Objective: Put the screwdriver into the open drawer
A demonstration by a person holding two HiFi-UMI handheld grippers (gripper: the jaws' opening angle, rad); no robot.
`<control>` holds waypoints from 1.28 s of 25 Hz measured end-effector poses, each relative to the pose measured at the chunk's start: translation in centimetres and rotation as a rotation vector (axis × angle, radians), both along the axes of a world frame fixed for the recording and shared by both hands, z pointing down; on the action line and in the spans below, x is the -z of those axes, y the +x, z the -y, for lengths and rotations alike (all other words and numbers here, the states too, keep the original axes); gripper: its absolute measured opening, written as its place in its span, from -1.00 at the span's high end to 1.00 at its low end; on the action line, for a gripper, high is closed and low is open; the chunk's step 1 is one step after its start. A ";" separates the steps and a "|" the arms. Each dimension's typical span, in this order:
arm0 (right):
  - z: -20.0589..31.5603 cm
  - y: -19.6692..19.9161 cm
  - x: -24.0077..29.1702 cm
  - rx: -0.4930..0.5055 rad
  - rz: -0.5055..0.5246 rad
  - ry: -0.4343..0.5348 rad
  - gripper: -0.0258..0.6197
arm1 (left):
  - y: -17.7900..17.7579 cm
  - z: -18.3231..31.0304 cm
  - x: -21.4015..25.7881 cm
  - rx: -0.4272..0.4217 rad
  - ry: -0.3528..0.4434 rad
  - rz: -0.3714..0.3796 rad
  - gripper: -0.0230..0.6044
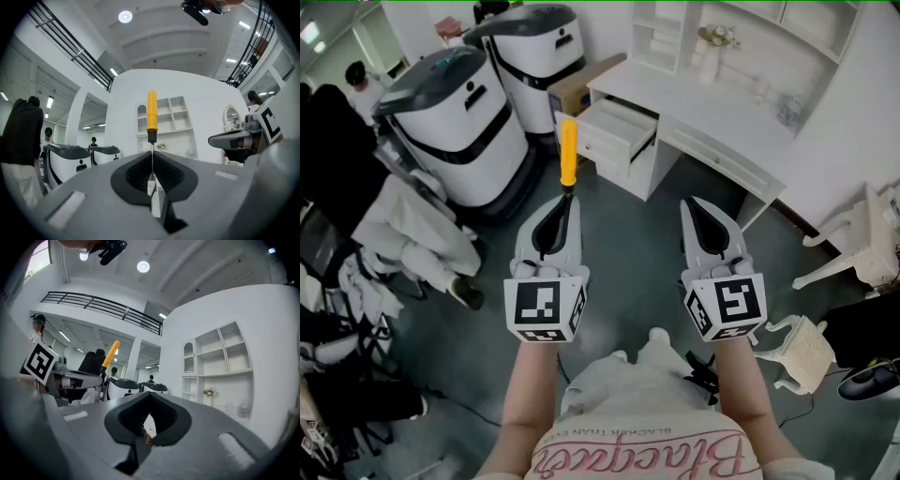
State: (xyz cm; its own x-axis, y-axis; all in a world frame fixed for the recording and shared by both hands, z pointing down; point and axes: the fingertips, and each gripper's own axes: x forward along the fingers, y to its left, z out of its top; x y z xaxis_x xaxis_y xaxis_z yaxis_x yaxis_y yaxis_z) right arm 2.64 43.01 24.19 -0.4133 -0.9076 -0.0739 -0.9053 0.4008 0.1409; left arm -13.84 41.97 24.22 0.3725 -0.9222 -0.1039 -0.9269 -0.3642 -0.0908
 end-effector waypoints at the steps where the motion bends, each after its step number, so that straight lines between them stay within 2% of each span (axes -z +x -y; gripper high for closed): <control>1: -0.4 -0.1 -0.1 -0.001 -0.002 0.003 0.92 | -0.2 -0.3 -0.1 0.001 0.001 0.001 0.83; 8: -1.5 -0.8 -1.0 0.009 -0.008 -0.006 0.92 | -0.7 -1.2 -0.6 0.007 0.006 0.016 0.83; 15: 0.5 -0.8 -1.0 0.025 -0.008 -0.001 0.92 | -0.7 1.1 -0.6 0.015 0.002 0.013 0.83; 23: 6.9 0.8 -1.9 0.007 0.007 -0.016 0.92 | -0.2 7.0 -1.1 0.038 -0.007 0.011 0.83; 32: 16.3 2.4 -2.4 0.050 0.021 -0.035 0.92 | 1.1 15.9 -1.3 0.081 -0.022 0.010 0.83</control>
